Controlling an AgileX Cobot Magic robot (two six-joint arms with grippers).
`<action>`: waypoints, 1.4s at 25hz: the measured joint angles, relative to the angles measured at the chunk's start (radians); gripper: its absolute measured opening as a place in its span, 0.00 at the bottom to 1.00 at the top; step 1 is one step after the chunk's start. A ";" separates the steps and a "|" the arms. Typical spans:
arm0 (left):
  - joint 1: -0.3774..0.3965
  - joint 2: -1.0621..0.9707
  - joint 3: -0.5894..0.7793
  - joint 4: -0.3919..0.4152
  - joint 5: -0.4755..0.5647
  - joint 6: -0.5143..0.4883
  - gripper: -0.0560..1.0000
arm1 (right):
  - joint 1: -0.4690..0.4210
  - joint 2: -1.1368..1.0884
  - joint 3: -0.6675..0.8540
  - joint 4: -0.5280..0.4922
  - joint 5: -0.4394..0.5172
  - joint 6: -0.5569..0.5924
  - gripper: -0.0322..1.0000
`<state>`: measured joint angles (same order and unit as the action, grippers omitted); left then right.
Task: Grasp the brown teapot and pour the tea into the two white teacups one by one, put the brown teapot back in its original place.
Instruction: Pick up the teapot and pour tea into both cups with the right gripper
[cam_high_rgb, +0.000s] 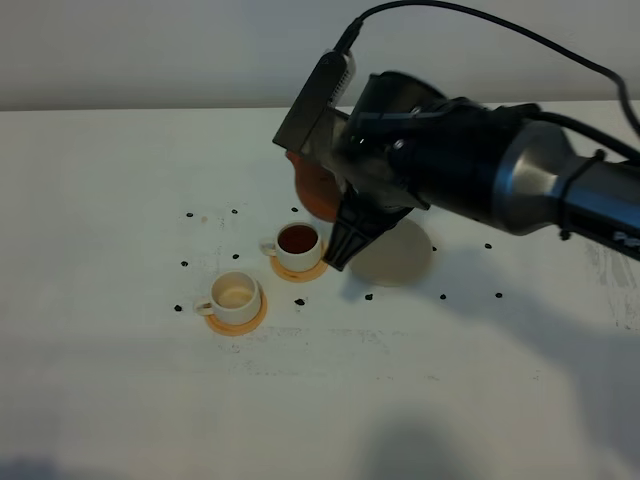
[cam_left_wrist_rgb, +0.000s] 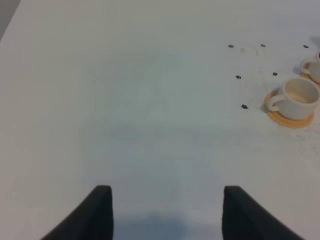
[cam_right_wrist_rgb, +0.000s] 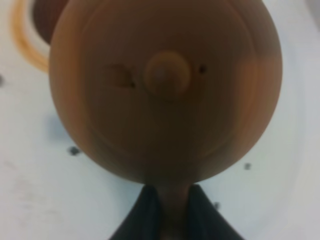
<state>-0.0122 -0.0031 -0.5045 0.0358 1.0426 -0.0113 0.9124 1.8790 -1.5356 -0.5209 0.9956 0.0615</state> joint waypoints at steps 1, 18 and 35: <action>0.000 0.000 0.000 0.000 0.000 0.000 0.53 | 0.000 -0.011 0.000 0.031 -0.001 0.003 0.12; 0.000 0.000 0.000 0.000 0.000 0.000 0.53 | -0.038 -0.121 0.161 0.317 -0.128 0.003 0.12; 0.000 0.000 0.000 0.000 0.000 0.000 0.53 | -0.068 -0.038 0.309 0.425 -0.295 0.008 0.12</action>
<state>-0.0122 -0.0031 -0.5045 0.0358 1.0426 -0.0113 0.8447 1.8408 -1.2271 -0.0955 0.7010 0.0691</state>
